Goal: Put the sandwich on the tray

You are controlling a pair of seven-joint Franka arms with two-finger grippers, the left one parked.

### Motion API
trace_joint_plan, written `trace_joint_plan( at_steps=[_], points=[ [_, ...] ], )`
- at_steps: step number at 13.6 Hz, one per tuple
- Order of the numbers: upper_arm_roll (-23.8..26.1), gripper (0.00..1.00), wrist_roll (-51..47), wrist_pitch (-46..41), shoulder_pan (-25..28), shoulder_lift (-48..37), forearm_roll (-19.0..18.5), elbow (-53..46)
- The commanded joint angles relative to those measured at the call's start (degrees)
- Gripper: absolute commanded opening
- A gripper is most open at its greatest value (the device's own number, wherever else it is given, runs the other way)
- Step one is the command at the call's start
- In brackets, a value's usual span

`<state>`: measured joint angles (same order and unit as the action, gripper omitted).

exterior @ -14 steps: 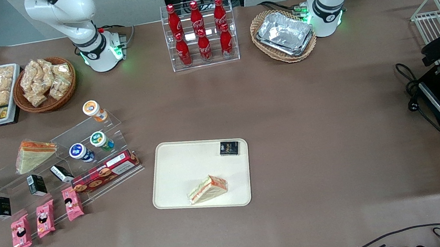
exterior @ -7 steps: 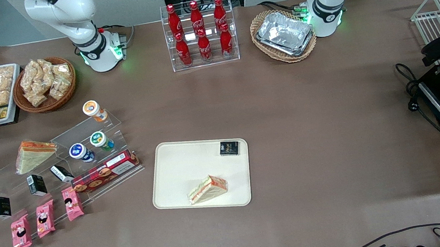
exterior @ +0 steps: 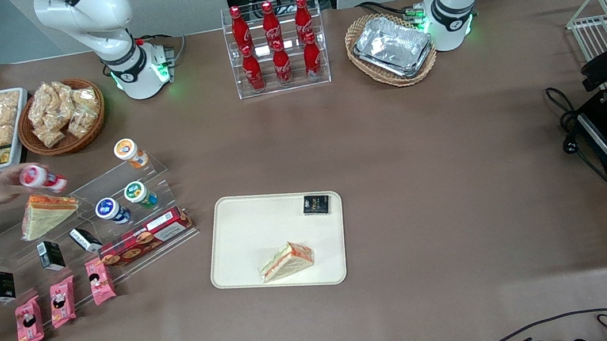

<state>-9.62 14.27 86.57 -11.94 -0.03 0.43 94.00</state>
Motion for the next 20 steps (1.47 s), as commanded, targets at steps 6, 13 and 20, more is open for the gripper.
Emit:
trace_joint_plan(
  at_steps=[6, 13, 20],
  points=[
    [0.31, 1.00, 0.23, -0.70, -0.54, 1.00, -0.52, -0.31],
    [-0.39, 1.00, 0.85, -0.88, -1.86, 0.73, -0.52, -0.40],
    [-1.36, 1.00, 1.29, -0.88, -2.21, 0.38, -1.22, -0.84]
  ],
)
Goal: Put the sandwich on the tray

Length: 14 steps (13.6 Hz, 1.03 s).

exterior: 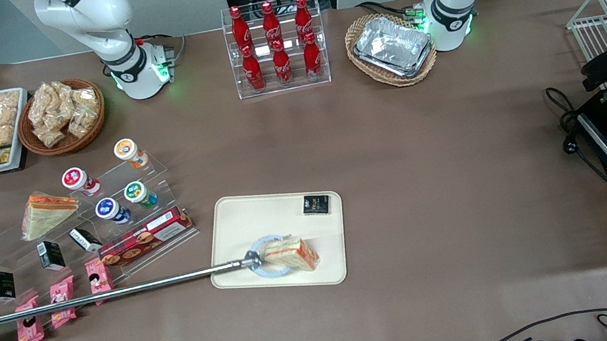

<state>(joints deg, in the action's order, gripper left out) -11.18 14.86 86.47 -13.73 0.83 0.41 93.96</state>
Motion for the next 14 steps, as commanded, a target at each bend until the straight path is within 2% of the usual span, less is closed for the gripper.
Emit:
trace_joint_plan(
  at_steps=[1, 7, 10, 14],
  points=[
    [0.28, 1.00, 0.69, -0.86, -0.25, -0.57, -1.72, -0.79],
    [0.81, 1.00, 0.60, -1.83, 0.54, -0.66, -1.90, -0.70],
    [0.98, 1.00, -0.01, -1.48, 3.61, -0.66, -1.90, -0.61],
    [1.68, 1.00, -0.45, -0.95, 4.41, -1.09, -1.03, -1.31]
  ],
)
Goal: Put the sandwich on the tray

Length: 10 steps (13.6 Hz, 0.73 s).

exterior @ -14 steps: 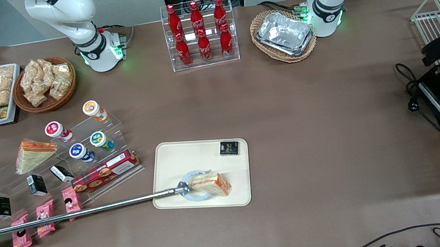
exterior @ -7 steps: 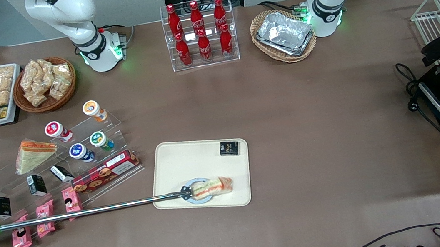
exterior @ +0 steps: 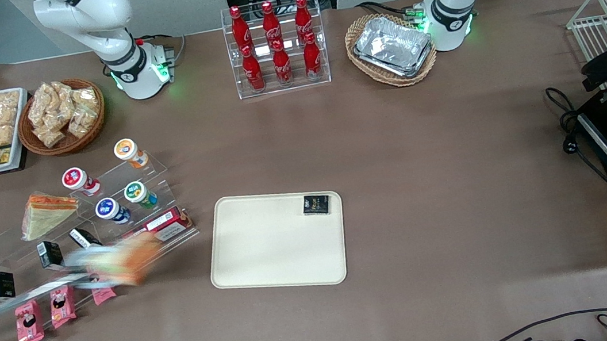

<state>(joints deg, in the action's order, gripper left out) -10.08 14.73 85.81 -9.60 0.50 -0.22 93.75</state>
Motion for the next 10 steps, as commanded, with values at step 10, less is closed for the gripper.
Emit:
trace_joint_plan(
  at_steps=[10],
  points=[
    [5.25, 1.00, -0.40, -2.32, -0.07, -4.71, -0.31, -1.38]
  ],
)
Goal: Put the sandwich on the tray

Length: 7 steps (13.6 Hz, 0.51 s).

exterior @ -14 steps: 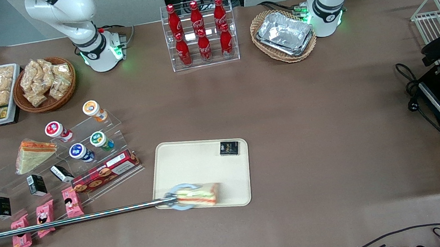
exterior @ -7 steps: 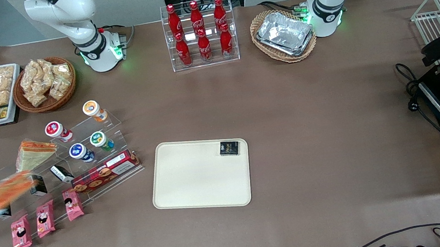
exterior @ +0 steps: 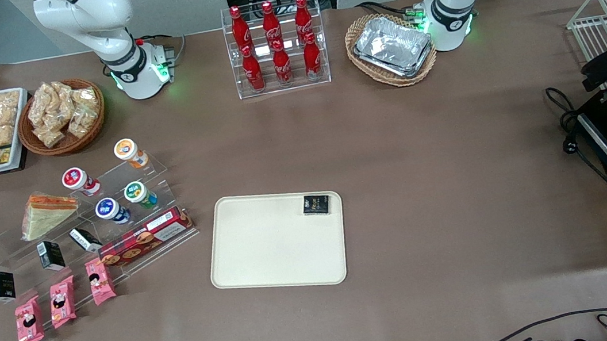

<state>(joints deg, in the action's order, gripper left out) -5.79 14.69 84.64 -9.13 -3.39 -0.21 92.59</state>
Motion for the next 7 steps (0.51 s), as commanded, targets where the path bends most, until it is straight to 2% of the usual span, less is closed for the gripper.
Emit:
trace_joint_plan(
  at_steps=[1, 7],
  points=[
    [0.87, 1.00, -0.36, -2.10, -0.54, -1.44, -0.31, -0.22],
    [0.69, 1.00, -2.73, -6.95, -1.16, -2.67, -0.31, 0.48]
  ],
)
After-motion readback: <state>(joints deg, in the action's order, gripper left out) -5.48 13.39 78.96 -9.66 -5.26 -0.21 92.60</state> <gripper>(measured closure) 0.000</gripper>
